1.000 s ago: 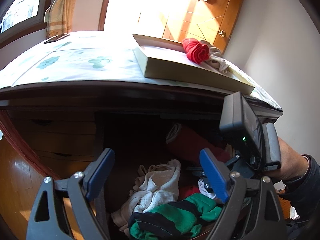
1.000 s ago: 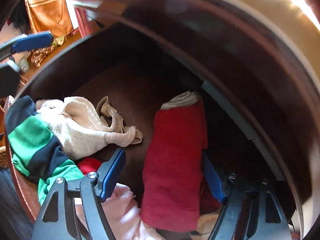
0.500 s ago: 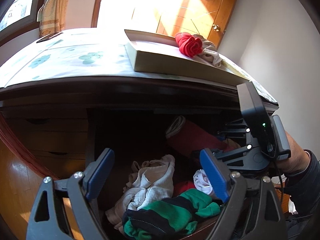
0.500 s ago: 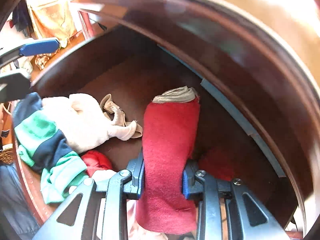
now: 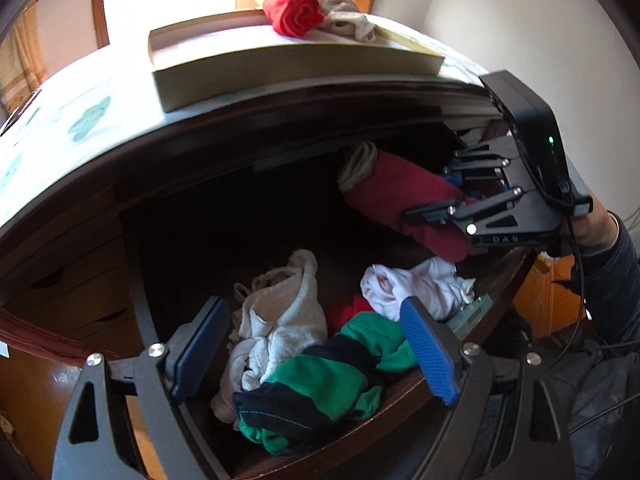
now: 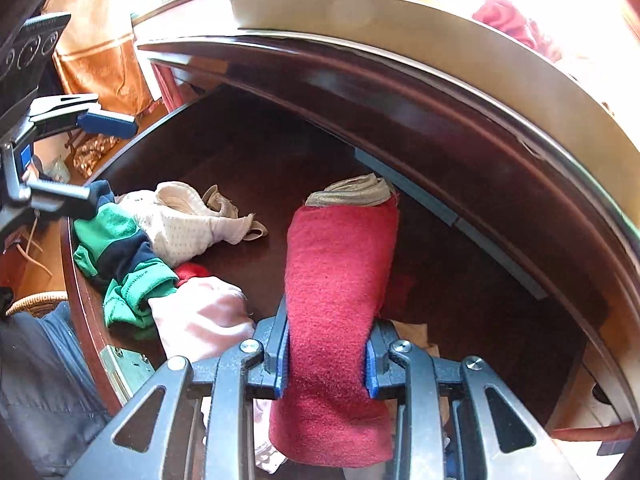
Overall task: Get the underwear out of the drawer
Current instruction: 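Grasp the rolled red cloth with the right gripper, then hold the red cloth in the right gripper while the left gripper grasps the green-striped cloth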
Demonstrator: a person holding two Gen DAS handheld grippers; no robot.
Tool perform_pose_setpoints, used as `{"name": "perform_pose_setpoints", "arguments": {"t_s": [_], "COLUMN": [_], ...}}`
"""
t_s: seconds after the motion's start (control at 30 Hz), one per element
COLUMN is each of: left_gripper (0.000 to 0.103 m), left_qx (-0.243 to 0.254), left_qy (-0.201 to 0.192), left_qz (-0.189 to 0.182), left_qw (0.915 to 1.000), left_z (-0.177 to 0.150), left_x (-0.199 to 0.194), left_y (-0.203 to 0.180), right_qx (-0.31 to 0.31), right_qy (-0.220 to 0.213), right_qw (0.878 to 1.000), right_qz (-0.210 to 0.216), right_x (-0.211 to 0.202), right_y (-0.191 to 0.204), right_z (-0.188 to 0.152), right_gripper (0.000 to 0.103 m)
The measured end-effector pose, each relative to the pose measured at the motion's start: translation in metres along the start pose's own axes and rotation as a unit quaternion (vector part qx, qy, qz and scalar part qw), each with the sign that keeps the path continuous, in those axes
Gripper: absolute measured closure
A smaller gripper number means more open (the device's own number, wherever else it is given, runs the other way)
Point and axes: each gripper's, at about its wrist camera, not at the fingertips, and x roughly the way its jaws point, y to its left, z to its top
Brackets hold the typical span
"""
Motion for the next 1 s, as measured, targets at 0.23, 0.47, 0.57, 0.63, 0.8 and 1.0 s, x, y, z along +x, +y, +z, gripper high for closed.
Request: {"name": "perform_pose_setpoints", "arguments": {"t_s": [0.23, 0.47, 0.57, 0.63, 0.8, 1.0], "left_gripper": [0.016, 0.026, 0.035, 0.035, 0.037, 0.037], "left_qx": [0.061, 0.103, 0.115, 0.112, 0.09, 0.074], "left_qy": [0.071, 0.149, 0.179, 0.195, 0.244, 0.293], "left_qz": [0.001, -0.007, -0.023, -0.023, -0.054, -0.087], "left_qw": [0.9956, 0.9834, 0.9768, 0.974, 0.9641, 0.9494], "left_z": [0.005, 0.009, 0.007, 0.009, 0.011, 0.014], "left_x": [0.015, 0.039, 0.047, 0.052, 0.069, 0.09], "left_y": [-0.025, -0.035, -0.038, -0.037, -0.027, -0.021], "right_qx": [0.002, 0.012, 0.017, 0.021, 0.027, 0.033], "right_qy": [-0.015, -0.029, -0.036, -0.038, -0.042, -0.038], "right_qw": [1.0, 0.999, 0.998, 0.998, 0.998, 0.997], "right_qz": [0.02, 0.035, 0.039, 0.039, 0.044, 0.051], "right_x": [-0.007, -0.017, -0.024, -0.026, -0.031, -0.032], "right_y": [-0.019, -0.028, -0.031, -0.034, -0.041, -0.045], "right_z": [-0.006, -0.016, -0.017, -0.018, -0.02, -0.02], "right_gripper": [0.072, 0.072, 0.072, 0.072, 0.072, 0.072]}}
